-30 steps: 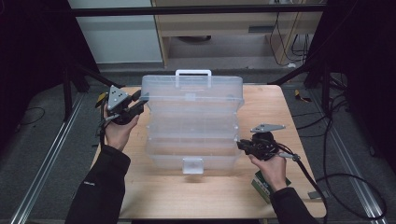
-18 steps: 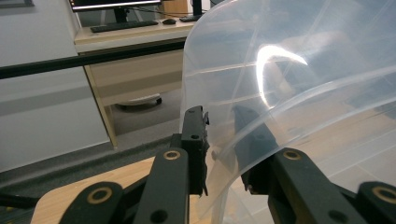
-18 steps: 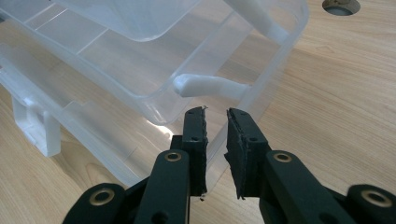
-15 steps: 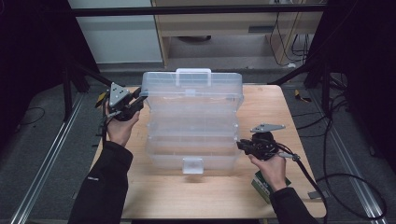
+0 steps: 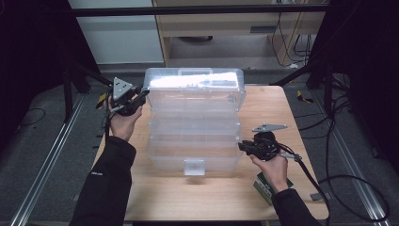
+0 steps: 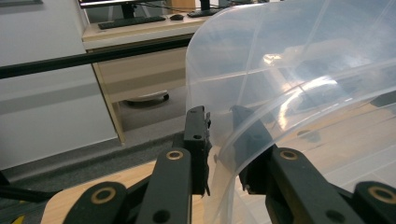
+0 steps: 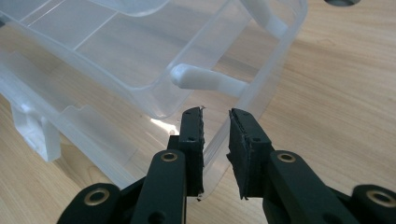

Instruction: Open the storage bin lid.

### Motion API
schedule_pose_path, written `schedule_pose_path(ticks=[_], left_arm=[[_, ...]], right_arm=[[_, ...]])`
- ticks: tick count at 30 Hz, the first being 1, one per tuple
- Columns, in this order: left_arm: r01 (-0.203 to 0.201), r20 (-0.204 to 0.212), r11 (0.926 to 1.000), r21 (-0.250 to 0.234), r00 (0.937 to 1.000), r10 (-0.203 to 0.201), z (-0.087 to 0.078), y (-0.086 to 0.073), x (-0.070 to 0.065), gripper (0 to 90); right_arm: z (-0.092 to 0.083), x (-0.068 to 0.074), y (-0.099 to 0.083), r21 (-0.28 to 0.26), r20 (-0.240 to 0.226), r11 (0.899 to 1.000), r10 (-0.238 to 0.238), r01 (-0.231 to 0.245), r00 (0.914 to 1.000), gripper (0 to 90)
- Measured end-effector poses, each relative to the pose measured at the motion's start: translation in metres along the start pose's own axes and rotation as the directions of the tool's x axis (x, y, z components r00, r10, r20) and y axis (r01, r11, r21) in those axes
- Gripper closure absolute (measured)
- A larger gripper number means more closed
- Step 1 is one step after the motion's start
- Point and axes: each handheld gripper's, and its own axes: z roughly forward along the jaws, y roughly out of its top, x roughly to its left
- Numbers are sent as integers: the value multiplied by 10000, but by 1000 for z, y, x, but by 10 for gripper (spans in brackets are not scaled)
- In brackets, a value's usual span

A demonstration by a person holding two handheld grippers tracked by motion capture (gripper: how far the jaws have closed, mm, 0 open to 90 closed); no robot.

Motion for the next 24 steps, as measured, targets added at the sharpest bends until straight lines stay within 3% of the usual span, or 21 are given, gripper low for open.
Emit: schedule_pose_path(ticks=[3, 9, 13, 24], left_arm=[[58, -52, 10000, 45, 10000, -57, 3, 2, 1, 756], [137, -68, 9999, -2, 9999, -137, 6, 3, 2, 759], [25, -101, 9997, 232, 9999, -23, 7, 7, 2, 757], [-81, -276, 9993, 378, 9996, 92, 17, 14, 4, 759]], right_arm=[[0, 0, 2, 121, 11, 9998, 146, -146, 9999, 753], [1, 4, 7, 447, 332, 9990, -4, -10, 9994, 759], [1, 6, 10, 733, 436, 9972, 89, -121, 9990, 759], [1, 5, 9, 724, 338, 9974, -10, -14, 9994, 756]])
